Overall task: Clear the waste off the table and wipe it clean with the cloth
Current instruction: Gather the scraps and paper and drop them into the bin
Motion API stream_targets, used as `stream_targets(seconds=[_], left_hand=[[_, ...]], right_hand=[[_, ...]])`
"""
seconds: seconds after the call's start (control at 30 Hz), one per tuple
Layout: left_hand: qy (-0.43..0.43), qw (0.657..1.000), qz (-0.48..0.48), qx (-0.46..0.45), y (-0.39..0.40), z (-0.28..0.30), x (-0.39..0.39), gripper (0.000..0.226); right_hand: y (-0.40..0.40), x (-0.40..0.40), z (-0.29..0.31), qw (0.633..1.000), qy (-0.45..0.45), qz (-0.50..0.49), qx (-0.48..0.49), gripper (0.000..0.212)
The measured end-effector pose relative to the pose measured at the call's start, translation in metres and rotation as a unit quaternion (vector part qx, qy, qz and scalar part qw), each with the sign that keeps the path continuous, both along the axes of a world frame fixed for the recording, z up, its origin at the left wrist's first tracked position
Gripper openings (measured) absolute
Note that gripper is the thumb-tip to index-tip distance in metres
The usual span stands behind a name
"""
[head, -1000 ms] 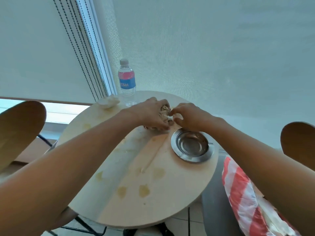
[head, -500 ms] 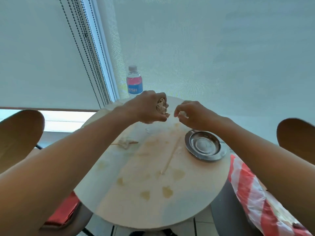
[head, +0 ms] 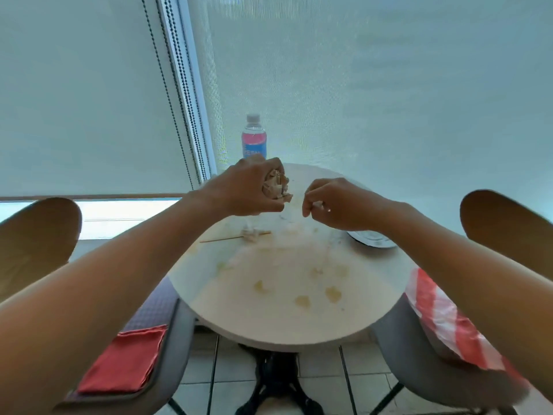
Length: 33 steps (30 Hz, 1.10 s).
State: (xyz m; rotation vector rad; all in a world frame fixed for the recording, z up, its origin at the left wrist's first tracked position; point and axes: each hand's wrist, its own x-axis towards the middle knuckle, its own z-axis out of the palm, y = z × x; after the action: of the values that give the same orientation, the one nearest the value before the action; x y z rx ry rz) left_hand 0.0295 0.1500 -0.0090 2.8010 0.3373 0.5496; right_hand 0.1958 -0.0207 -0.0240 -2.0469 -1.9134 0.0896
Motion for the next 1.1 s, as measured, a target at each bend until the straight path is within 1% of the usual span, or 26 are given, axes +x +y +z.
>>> stream_targets(seconds=[0.13,0.27,0.5,0.6,0.7,0.97,1.1], left_hand=[[-0.022,0.999,-0.047,0.001,-0.011,-0.006,-0.008,0.049],[-0.044,0.995,-0.088,-0.002,-0.028,-0.012,0.0,0.054],[-0.044,0.99,-0.135,-0.013,-0.081,-0.013,0.037,0.055],[-0.041,0.988,-0.148,-0.007,-0.109,-0.011,0.059,0.059],[-0.039,0.986,-0.16,-0.008,-0.142,-0.012,0.087,0.063],[0.009,0.986,-0.167,0.012,-0.239,-0.04,0.186,0.069],[0.066,0.986,-0.154,-0.001,-0.275,-0.054,0.216,0.074]], right_hand=[[-0.021,-0.011,-0.005,1.0,0.002,-0.025,0.008,0.021],[-0.051,-0.014,-0.008,0.999,0.002,-0.046,0.02,0.021],[-0.119,0.006,-0.004,0.993,0.004,-0.114,0.028,0.02],[-0.153,0.023,-0.002,0.988,-0.009,-0.149,0.026,0.024],[-0.193,0.043,-0.003,0.983,0.001,-0.181,0.028,0.02],[-0.307,0.122,-0.035,0.969,0.024,-0.246,-0.008,0.02],[-0.34,0.143,-0.054,0.963,0.049,-0.262,-0.024,0.021]])
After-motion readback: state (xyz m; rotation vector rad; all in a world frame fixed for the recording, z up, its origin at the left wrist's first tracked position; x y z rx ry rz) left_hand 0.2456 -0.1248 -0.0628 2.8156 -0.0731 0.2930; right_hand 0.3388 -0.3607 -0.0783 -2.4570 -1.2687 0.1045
